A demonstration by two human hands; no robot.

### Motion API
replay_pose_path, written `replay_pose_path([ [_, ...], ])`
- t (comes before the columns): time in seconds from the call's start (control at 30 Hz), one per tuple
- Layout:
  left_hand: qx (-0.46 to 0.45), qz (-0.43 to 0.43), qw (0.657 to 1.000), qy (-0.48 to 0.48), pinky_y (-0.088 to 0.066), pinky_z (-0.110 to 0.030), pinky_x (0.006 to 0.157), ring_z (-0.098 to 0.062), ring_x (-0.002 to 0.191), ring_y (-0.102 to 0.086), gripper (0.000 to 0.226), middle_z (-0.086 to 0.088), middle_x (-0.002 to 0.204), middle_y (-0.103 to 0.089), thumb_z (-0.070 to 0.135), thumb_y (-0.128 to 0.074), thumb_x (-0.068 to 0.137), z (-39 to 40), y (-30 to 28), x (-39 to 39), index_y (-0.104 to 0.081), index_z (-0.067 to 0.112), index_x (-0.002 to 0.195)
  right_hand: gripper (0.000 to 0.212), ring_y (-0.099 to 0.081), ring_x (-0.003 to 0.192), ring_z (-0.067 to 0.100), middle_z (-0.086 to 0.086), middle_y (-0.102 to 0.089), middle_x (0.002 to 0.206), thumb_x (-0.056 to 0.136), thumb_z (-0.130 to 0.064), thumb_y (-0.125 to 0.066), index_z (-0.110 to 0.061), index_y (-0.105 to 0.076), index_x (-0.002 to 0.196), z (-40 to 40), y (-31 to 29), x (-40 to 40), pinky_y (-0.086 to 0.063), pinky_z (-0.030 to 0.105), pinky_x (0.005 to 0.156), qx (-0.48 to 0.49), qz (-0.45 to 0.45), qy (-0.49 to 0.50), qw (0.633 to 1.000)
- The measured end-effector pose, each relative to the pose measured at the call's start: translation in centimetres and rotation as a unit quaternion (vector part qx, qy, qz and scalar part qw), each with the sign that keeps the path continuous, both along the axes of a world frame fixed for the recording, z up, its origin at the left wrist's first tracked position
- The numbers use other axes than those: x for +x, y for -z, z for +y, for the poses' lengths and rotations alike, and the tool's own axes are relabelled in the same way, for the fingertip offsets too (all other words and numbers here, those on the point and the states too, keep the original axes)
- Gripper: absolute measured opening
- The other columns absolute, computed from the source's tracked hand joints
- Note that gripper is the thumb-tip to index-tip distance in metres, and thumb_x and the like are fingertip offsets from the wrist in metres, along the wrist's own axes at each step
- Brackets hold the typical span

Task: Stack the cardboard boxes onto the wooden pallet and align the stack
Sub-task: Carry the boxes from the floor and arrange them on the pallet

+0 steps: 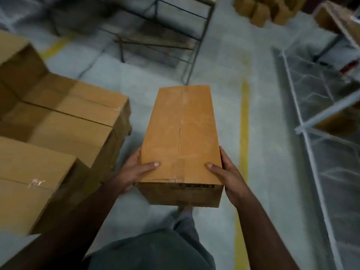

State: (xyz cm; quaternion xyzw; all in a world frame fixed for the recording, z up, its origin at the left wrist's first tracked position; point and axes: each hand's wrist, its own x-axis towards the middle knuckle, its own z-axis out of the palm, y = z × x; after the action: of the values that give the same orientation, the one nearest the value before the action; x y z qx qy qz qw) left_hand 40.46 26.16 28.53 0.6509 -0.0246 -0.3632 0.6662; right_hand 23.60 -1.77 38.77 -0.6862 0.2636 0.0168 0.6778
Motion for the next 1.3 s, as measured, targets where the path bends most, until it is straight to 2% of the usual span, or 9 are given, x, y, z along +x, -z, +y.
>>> replay_pose_path([
  [0.13,0.04,-0.011,0.989,-0.14,-0.061,-0.031,0.085,-0.01,0.11,-0.07,0.107,0.015,0.124,-0.07,0.059,-0.099,0.049,-2.9,-0.4,3.8,-0.049,0.043,0.142,0.07,-0.063,0.131,0.021,-0.009,-0.062,0.146,0.092,-0.028,-0.077,-0.05,-0.044,0.151,-6.9,1.2,12.7,-0.052,0.049,0.105,0.022,-0.003,-0.132,0.991],
  [0.3,0.035,-0.022,0.962,-0.27,-0.063,-0.028,0.077,-0.011,0.106,-0.071,0.111,0.005,0.131,-0.064,0.053,-0.096,0.059,-4.6,-3.6,6.3,-0.038,0.037,0.152,0.069,-0.064,0.128,0.017,-0.012,-0.064,0.143,0.092,-0.026,-0.077,-0.054,-0.047,0.147,-9.7,0.0,26.9,-0.053,0.043,0.104,0.036,0.001,-0.298,0.954],
  [0.47,0.018,-0.05,0.917,-0.395,-0.06,-0.044,0.096,-0.021,0.119,-0.067,0.105,0.0,0.136,-0.063,0.04,-0.094,0.067,-3.3,-4.7,8.1,-0.036,0.033,0.154,0.077,-0.064,0.129,0.015,-0.016,-0.063,0.144,0.09,-0.028,-0.078,-0.052,-0.041,0.153,-6.5,0.6,37.9,-0.055,0.038,0.102,0.049,0.028,-0.421,0.905],
  [0.7,0.078,-0.055,0.857,-0.507,-0.062,-0.029,0.082,-0.018,0.122,-0.06,0.122,0.006,0.138,-0.056,0.051,-0.099,0.055,1.7,-3.0,11.0,-0.027,0.044,0.153,0.086,-0.056,0.133,0.023,-0.01,-0.052,0.152,0.098,-0.012,-0.069,-0.045,-0.022,0.163,3.7,4.1,48.3,-0.043,0.052,0.116,0.017,0.089,-0.51,0.855],
  [0.77,0.109,-0.054,0.849,-0.515,-0.059,-0.033,0.09,-0.02,0.129,-0.055,0.12,0.008,0.141,-0.053,0.056,-0.098,0.055,3.3,-1.8,11.7,-0.025,0.048,0.151,0.087,-0.055,0.133,0.022,-0.01,-0.053,0.15,0.098,-0.008,-0.068,-0.042,-0.022,0.163,6.5,5.1,50.1,-0.043,0.051,0.117,0.023,0.096,-0.522,0.847],
  [0.87,0.221,0.003,0.822,-0.525,-0.029,-0.063,0.119,-0.035,0.149,-0.028,0.13,0.001,0.159,-0.037,0.076,-0.088,0.053,5.9,-0.2,12.6,-0.015,0.048,0.156,0.086,-0.052,0.138,0.023,-0.005,-0.051,0.154,0.097,-0.002,-0.067,-0.037,-0.025,0.164,10.4,6.3,52.4,-0.041,0.05,0.119,0.042,0.096,-0.545,0.832],
  [1.0,0.308,0.048,0.801,-0.511,0.011,-0.056,0.124,-0.029,0.158,0.009,0.146,-0.006,0.173,0.0,0.093,-0.073,0.048,7.9,0.1,13.7,-0.003,0.036,0.163,0.086,-0.053,0.136,0.02,-0.004,-0.051,0.155,0.098,-0.002,-0.065,-0.036,-0.022,0.165,14.1,8.0,55.2,-0.042,0.045,0.118,0.04,0.123,-0.585,0.801],
  [1.2,0.357,0.095,0.777,-0.51,0.016,-0.056,0.121,-0.031,0.155,0.023,0.153,-0.011,0.171,0.019,0.098,-0.067,0.044,8.9,1.3,15.8,0.003,0.034,0.163,0.09,-0.057,0.129,0.01,-0.019,-0.059,0.137,0.097,-0.003,-0.069,-0.041,-0.022,0.164,17.0,12.0,58.8,-0.045,0.041,0.115,-0.001,0.159,-0.635,0.756],
  [1.3,0.402,0.108,0.776,-0.474,0.016,-0.059,0.121,-0.03,0.153,0.03,0.155,-0.005,0.168,0.029,0.101,-0.061,0.046,9.5,2.2,17.1,0.008,0.029,0.164,0.089,-0.057,0.127,0.007,-0.017,-0.056,0.143,0.097,-0.004,-0.068,-0.039,-0.02,0.164,17.7,12.8,59.8,-0.046,0.035,0.112,-0.023,0.165,-0.638,0.752],
])
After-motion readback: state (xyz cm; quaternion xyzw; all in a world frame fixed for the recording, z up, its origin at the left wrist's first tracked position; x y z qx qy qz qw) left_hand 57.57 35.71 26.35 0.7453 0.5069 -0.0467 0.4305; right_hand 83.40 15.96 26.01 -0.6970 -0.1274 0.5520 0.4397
